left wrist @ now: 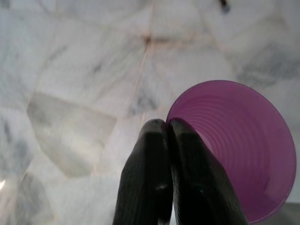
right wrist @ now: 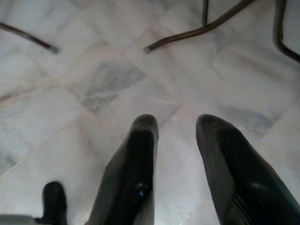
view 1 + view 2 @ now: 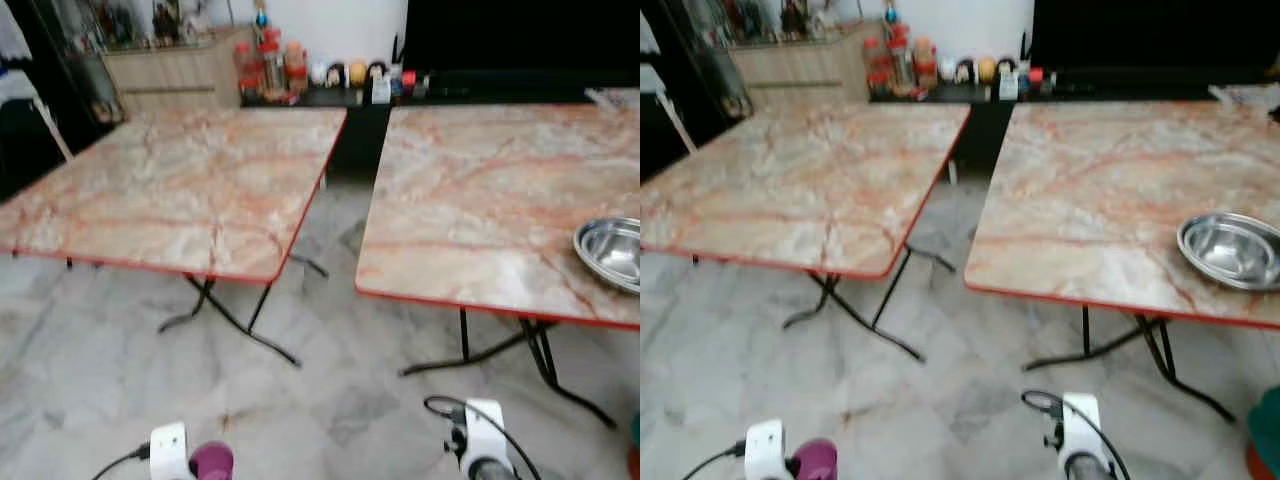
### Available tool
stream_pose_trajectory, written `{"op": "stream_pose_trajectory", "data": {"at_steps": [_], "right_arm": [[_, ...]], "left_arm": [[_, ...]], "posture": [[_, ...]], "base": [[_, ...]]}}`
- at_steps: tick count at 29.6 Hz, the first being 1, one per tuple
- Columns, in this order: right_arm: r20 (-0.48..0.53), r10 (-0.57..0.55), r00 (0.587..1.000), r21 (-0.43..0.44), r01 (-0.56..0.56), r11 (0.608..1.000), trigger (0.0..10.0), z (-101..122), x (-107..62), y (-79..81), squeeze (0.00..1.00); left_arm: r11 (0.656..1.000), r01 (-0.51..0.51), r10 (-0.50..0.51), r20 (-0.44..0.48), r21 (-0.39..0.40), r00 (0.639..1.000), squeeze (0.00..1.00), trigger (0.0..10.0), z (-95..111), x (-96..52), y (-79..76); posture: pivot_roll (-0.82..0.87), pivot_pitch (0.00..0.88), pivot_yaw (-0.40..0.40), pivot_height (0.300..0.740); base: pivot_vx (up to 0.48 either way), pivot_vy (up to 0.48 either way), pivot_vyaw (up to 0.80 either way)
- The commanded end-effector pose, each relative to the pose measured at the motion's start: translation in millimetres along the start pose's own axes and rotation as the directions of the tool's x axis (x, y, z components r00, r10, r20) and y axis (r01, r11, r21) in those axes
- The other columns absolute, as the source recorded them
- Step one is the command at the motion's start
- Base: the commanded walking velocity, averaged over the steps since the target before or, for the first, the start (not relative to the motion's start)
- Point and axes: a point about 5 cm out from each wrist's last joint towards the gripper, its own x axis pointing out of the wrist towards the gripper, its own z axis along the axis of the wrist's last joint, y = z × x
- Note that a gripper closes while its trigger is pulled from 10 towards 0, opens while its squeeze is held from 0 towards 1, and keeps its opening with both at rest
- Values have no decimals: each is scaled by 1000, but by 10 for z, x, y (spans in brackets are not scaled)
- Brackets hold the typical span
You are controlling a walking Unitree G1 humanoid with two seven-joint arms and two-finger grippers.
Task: Setting the table
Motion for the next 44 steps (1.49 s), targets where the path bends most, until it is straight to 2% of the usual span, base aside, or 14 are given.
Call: {"op": "stream_pose_trajectory", "data": {"at_steps": [1, 8, 14, 26, 34, 38, 44], "right_arm": [[3, -6, 1000, 6, 6, 1000, 10000, 2, -1, -26, 0], [-6, -15, 1000, 12, 15, 1000, 10000, -10, -2, -27, 0], [-1, -13, 1000, 19, 13, 1000, 10000, 9, 3, -23, 0], [2, -21, 1000, 19, 21, 1000, 10000, -12, -5, -24, 0], [2, -31, 1000, 66, 30, 997, 10000, -20, -8, -25, 0], [8, -25, 1000, 45, 25, 999, 10000, -16, -9, -22, 0], [5, -27, 1000, 41, 27, 999, 10000, -23, -10, -16, 0]], "left_arm": [[1000, 10, -10, 13, 12, 1000, 0, 10000, 51, 13, -26], [1000, 18, -19, 15, 19, 1000, 0, 10000, 61, 16, -34], [1000, 21, -21, 20, 18, 1000, 0, 10000, 85, 21, -40], [1000, 22, -22, 26, -2, 999, 0, 10000, 85, 20, -57], [1000, 27, -27, 31, -4, 999, 0, 10000, 87, 20, -61], [1000, 29, -29, 35, -2, 999, 0, 10000, 98, 22, -66], [999, 31, -30, 35, -13, 999, 0, 10000, 95, 21, -67]], "posture": [[-39, 0, 66, 740], [-42, 0, 69, 740], [-38, 0, 66, 740], [-31, 0, 64, 740], [-34, 8, 71, 740], [-33, 12, 71, 740], [-29, 10, 70, 740]], "base": [[0, -364, 0], [0, -359, 0], [0, -361, -706], [0, -361, 0], [0, -357, -186], [0, -354, -375], [0, 0, 0]]}}
